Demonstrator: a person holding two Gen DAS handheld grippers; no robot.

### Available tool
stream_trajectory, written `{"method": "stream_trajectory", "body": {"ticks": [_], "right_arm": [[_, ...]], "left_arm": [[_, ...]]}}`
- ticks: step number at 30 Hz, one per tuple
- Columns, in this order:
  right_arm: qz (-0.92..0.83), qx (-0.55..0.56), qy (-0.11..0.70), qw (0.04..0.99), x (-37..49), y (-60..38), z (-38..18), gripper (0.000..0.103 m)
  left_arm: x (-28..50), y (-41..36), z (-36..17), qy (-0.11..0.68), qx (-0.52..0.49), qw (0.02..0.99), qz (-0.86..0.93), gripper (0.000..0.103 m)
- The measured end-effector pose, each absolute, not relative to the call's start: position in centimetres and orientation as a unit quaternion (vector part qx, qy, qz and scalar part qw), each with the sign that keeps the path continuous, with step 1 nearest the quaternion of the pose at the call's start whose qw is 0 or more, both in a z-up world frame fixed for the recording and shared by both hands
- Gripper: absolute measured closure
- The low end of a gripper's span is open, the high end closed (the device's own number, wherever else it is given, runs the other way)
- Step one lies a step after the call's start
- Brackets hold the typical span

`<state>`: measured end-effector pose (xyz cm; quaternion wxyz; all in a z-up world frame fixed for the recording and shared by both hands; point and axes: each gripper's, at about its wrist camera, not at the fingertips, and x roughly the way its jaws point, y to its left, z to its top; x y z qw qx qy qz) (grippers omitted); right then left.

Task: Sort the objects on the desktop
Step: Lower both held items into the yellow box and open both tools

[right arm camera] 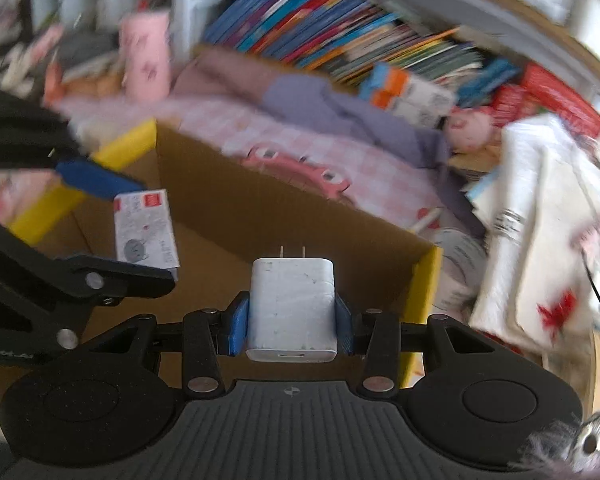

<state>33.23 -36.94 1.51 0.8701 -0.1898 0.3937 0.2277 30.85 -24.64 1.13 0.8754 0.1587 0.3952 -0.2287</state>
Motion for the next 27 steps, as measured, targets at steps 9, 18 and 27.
{"method": "stream_trajectory", "body": {"ticks": [9,18,27], "right_arm": [[0.276,-0.277,0.471,0.791,36.7,-34.9,-1.7,0.063],[0.287,-0.289,0.473,0.781,36.2,-34.8,-1.9,0.062],[0.283,-0.298,0.462,0.786,36.4,-34.6,-1.9,0.055]], "left_arm": [[33.4,-24.7,-1.6,0.462,0.165,0.846,-0.21,0.048],[33.1,-25.2,-1.8,0.461,0.181,0.844,-0.204,0.047],[32.8,-25.3,-1.4,0.438,0.204,0.862,-0.156,0.024]]}}
